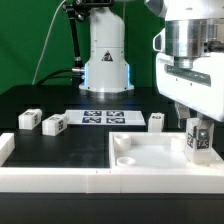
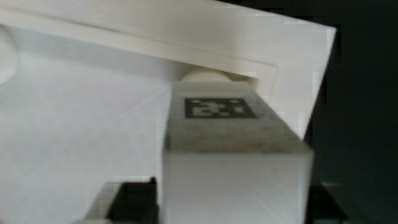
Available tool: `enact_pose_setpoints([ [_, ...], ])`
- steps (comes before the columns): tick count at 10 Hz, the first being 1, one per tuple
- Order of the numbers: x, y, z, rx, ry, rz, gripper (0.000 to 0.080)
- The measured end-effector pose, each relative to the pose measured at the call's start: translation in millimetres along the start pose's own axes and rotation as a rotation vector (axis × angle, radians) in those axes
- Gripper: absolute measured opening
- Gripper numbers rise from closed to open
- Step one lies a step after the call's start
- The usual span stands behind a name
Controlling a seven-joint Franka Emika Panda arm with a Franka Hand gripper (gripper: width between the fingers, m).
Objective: Assemble one leg
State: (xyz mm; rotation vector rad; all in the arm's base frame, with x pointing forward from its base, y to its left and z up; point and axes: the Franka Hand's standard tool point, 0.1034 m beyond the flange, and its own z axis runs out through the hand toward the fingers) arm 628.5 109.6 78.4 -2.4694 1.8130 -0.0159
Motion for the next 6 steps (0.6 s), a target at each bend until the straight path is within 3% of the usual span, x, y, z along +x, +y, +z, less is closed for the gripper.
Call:
enact_pose_setpoints([
  [1, -2.0, -0.2, 0.1, 0.0, -0.001, -0.103, 0.0552],
  [2, -4.4, -0.5, 0.3, 0.0, -0.002, -0.212, 0.0619],
  [6, -7.4, -0.7, 0.7, 0.0, -0.004, -0.597, 0.0648],
])
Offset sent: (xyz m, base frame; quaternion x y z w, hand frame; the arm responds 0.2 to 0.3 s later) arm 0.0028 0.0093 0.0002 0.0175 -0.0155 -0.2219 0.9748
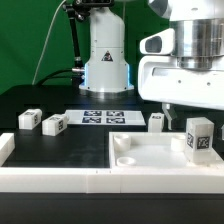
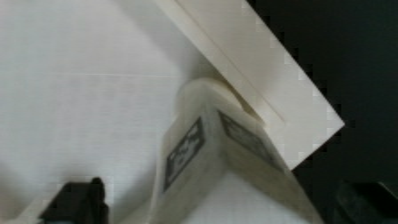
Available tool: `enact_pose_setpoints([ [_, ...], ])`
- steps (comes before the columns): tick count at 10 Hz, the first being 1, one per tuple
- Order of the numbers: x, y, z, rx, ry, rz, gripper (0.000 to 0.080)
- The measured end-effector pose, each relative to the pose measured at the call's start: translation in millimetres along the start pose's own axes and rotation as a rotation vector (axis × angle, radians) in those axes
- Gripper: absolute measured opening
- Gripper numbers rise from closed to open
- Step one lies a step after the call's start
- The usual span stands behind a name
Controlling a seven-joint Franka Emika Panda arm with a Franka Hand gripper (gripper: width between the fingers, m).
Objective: Assemble one leg
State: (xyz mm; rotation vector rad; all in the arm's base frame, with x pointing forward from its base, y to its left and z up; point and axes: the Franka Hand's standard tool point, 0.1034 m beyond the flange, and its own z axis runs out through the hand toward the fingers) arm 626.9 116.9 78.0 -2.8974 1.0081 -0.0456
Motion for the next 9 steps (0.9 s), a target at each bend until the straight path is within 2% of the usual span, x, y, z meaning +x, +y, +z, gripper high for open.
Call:
enact_pose_setpoints([
  [2, -1.4, -0.3, 1.5, -0.003, 0.0, -0.272, 0.0649],
  [6, -1.8, -0.8, 0.9, -0.003, -0.002, -0.622, 0.0649],
  [7, -1.7, -0.5, 1.1, -0.003, -0.002, -0.654, 0.0547],
  [8, -1.7, -0.6, 1.1, -0.002, -0.002, -0.647, 0.0547],
  [9, -1.8, -0.6, 1.1, -0.002, -0.002, -0.633, 0.0365],
])
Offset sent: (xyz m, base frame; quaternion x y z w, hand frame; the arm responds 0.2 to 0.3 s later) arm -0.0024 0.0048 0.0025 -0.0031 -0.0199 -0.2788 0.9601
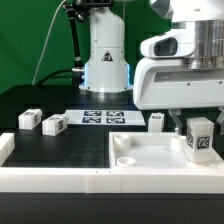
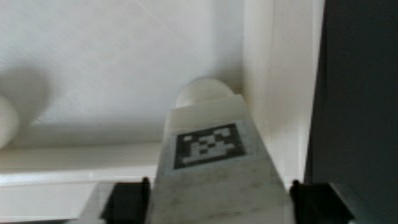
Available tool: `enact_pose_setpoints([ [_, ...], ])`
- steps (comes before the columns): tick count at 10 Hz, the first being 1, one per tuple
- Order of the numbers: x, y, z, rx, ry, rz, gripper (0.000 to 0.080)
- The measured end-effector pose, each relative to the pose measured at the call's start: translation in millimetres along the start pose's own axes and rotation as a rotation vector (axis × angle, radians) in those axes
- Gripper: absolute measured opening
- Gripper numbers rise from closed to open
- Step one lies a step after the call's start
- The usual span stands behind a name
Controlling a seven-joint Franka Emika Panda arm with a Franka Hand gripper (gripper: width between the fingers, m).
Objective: Assemble one leg
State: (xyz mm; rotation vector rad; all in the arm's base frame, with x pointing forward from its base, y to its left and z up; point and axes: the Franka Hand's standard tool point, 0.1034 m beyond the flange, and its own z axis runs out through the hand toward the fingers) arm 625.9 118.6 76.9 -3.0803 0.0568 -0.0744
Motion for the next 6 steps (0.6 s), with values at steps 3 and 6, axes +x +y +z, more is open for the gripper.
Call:
enact_pose_setpoints([
  [3, 0.1, 0.3, 0.1, 0.0, 0.003, 0.176, 0.0291],
  [6, 0.7, 2.7, 0.0, 0.009, 0.0, 0.545, 0.0291],
])
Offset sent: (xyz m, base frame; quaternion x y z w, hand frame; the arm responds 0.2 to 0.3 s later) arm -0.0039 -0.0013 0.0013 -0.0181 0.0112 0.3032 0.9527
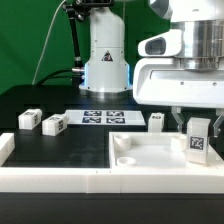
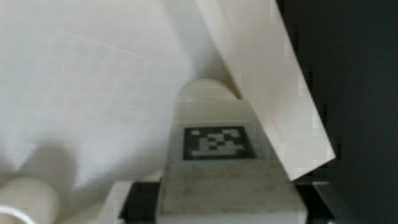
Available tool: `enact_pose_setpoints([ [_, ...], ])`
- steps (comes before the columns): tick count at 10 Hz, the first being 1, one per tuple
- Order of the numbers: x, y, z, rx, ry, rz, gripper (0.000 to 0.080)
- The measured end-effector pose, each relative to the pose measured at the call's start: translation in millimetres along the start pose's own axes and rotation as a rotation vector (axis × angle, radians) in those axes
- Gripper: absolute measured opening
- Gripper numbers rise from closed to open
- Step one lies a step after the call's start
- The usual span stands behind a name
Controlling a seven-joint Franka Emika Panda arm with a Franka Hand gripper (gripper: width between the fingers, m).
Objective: Assemble one leg
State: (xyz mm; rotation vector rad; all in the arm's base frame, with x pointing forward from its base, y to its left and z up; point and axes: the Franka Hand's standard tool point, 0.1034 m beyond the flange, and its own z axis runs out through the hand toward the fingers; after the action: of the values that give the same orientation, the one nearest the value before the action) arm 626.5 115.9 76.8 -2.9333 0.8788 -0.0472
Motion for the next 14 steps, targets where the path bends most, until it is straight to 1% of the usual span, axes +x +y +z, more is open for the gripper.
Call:
enact_pose_setpoints([
  [2, 0.4, 1.3, 0.2, 0.004, -0.006, 0.231, 0.0291],
  [5, -2.3, 0.7, 1.6, -0.005, -0.003, 0.616, 0.0291],
  [7, -3.6, -0.3, 2.3, -0.002, -0.006, 0.841, 0.0292],
  [8, -3.1, 0.1, 2.2, 0.002, -0.013, 0.906, 0.0292],
  [10, -3.3, -0.1, 2.3, 0.003, -0.015, 0.895, 0.0292],
  [11, -3.5, -0.3, 2.3, 0.003, -0.015, 0.867, 0.0401],
  [12, -3.8, -0.6, 2.4, 0.003, -0.015, 0.865, 0.0536],
  [13, -3.3, -0.1, 2.3, 0.003, -0.014, 0.779, 0.0536],
  [14, -2.3, 0.9, 2.2, 0.004, -0.013, 0.605, 0.0625],
])
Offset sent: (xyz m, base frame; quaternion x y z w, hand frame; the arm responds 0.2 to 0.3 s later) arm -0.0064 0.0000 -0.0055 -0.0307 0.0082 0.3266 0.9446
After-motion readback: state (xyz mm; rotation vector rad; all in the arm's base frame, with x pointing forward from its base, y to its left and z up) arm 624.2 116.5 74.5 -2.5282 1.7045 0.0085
